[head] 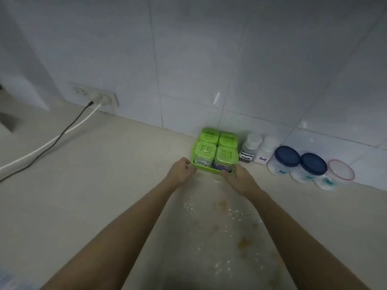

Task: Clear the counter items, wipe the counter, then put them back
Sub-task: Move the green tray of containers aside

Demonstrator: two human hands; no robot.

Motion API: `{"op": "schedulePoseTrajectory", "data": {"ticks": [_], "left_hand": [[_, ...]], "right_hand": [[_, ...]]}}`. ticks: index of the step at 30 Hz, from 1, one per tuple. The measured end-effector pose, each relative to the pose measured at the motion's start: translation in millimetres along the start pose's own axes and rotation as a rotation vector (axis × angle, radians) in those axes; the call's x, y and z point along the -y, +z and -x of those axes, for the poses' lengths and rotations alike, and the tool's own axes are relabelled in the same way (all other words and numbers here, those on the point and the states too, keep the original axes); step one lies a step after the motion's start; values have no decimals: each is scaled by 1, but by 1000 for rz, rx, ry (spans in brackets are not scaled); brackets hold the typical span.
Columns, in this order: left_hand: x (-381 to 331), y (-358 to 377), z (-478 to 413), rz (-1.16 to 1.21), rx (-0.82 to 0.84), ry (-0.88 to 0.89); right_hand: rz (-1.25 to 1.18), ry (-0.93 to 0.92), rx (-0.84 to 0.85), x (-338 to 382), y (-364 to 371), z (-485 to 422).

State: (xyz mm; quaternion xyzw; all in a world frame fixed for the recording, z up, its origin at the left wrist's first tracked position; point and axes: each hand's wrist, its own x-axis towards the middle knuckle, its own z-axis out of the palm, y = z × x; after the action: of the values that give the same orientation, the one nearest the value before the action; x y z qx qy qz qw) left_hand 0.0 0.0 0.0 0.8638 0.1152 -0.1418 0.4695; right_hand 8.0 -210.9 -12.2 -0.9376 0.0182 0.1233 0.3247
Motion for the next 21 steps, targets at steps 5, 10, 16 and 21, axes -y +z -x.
{"op": "schedulePoseTrajectory", "data": {"ticks": [5, 10, 16, 21], "left_hand": [[2, 11, -35, 381, 32, -105], [0, 19, -52, 507, 40, -123], [2, 22, -72, 463, -16, -168], [5, 4, -73, 527, 143, -185]], "right_hand": [[-263, 187, -180, -7, 10, -19], [-525, 275, -136, -6, 11, -25], [-700, 400, -204, -14, 8, -41], [-881, 440, -130, -12, 4, -29]]}}
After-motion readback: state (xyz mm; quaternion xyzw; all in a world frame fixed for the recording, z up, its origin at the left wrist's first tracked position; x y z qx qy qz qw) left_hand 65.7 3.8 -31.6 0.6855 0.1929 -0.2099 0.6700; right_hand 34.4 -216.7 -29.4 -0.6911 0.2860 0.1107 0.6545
